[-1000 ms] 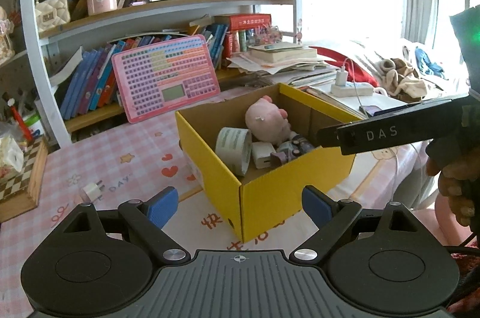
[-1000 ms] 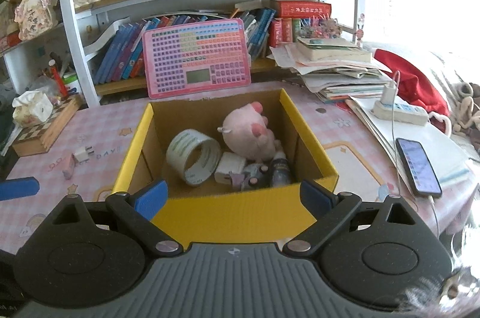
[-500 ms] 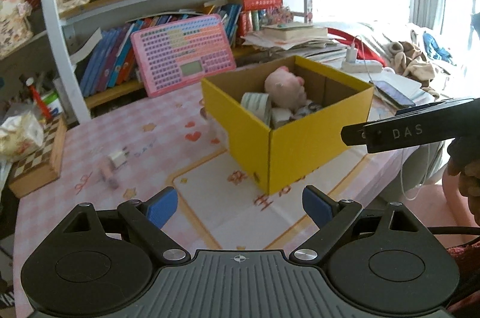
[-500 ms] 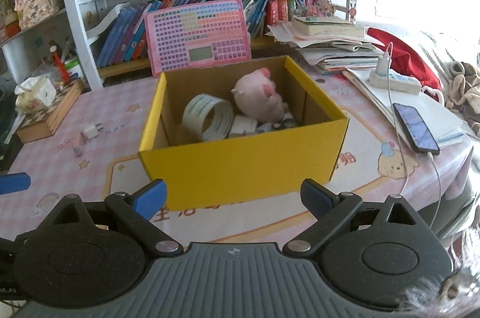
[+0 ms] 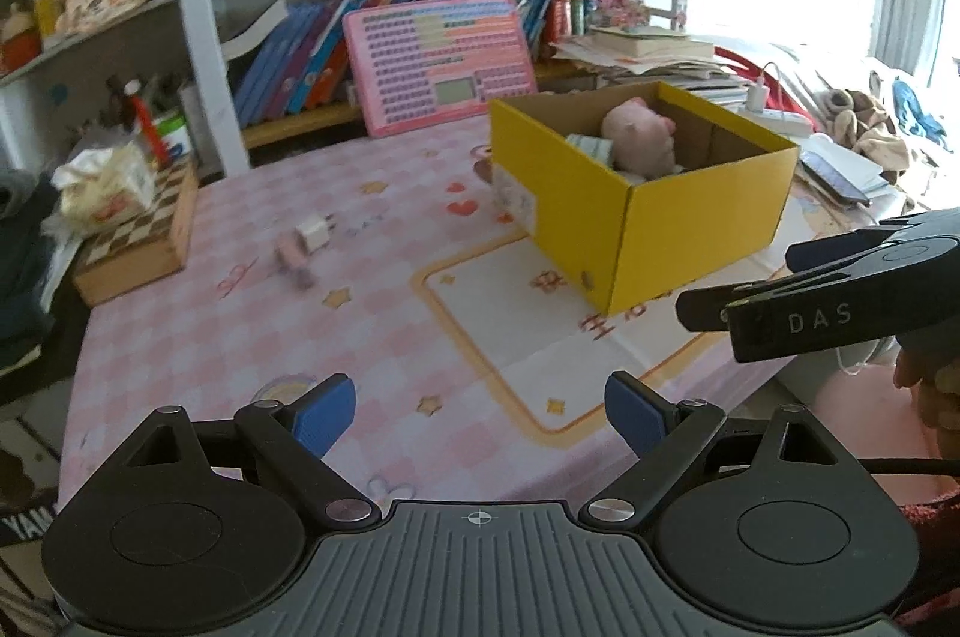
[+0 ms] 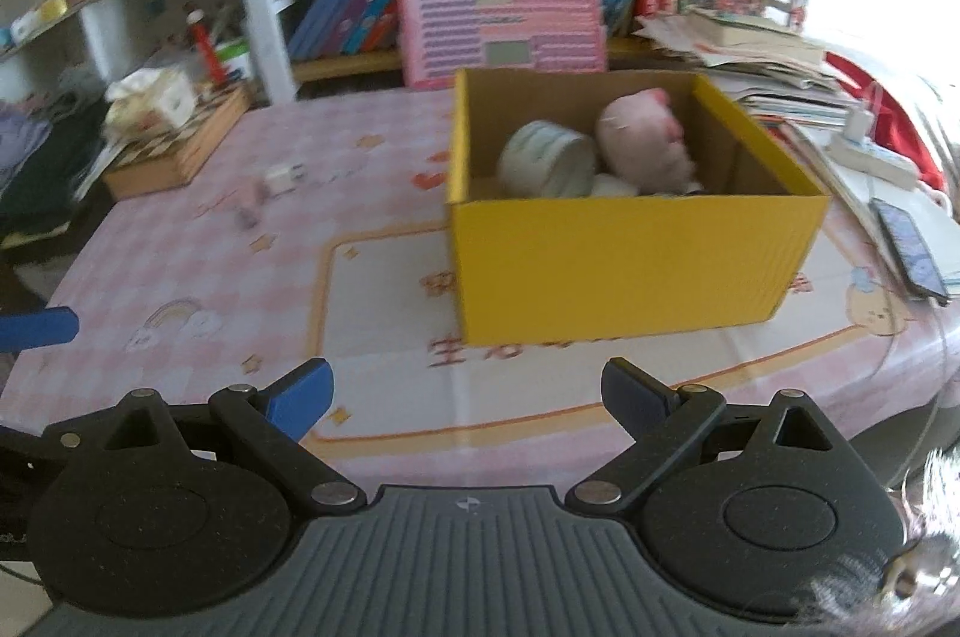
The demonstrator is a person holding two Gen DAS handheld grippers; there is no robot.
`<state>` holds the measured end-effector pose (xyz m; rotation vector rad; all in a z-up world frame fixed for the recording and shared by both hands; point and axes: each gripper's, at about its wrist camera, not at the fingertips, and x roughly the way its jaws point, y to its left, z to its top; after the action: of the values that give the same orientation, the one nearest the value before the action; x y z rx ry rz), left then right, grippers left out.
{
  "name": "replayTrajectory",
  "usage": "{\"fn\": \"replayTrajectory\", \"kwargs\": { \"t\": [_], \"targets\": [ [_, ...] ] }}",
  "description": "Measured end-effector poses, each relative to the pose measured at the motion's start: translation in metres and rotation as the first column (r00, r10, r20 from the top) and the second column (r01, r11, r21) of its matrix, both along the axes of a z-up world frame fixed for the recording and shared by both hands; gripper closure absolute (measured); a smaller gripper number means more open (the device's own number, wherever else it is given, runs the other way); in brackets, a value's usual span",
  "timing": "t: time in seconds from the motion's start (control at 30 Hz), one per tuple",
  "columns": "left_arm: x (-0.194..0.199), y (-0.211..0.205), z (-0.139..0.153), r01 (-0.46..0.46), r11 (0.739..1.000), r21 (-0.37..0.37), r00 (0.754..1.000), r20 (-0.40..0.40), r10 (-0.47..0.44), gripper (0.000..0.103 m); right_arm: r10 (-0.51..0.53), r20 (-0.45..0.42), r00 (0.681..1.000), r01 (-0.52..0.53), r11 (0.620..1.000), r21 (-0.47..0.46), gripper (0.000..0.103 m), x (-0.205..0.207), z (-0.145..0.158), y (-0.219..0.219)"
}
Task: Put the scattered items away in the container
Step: 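Withdraw both tools from the box back over the table, then reach the left tool to the pink lip balm while the right tool approaches the white plug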
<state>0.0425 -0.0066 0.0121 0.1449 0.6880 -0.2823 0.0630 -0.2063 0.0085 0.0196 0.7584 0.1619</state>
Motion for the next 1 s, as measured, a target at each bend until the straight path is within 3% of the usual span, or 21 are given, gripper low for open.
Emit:
{"fn": "replayTrajectory", "kwargs": {
  "t": [0.33, 0.43, 0.5, 1.0],
  "targets": [
    [-0.009, 0.027, -0.005, -0.069, 0.998, 0.003, 0.997, -0.020, 0.069, 0.011, 0.087, -0.035, 0.996, -0.087, 0.996, -0.007, 0.006, 0.000, -0.008, 0.037],
    [-0.010, 0.035, -0.003, -0.089, 0.996, 0.004, 0.996, -0.015, 0.089, 0.010, 0.115, -0.028, 0.993, -0.116, 0.993, -0.013, 0.006, 0.001, -0.006, 0.048],
    [-0.011, 0.039, -0.002, -0.100, 0.995, 0.004, 0.995, -0.007, 0.100, 0.004, 0.131, -0.020, 0.991, -0.131, 0.991, -0.015, 0.006, 0.002, -0.003, 0.054],
    [0.004, 0.060, 0.002, -0.164, 0.986, 0.002, 0.986, 0.024, 0.164, 0.003, 0.213, 0.037, 0.976, -0.212, 0.977, -0.038, 0.006, 0.028, 0.007, 0.086]
  ]
}}
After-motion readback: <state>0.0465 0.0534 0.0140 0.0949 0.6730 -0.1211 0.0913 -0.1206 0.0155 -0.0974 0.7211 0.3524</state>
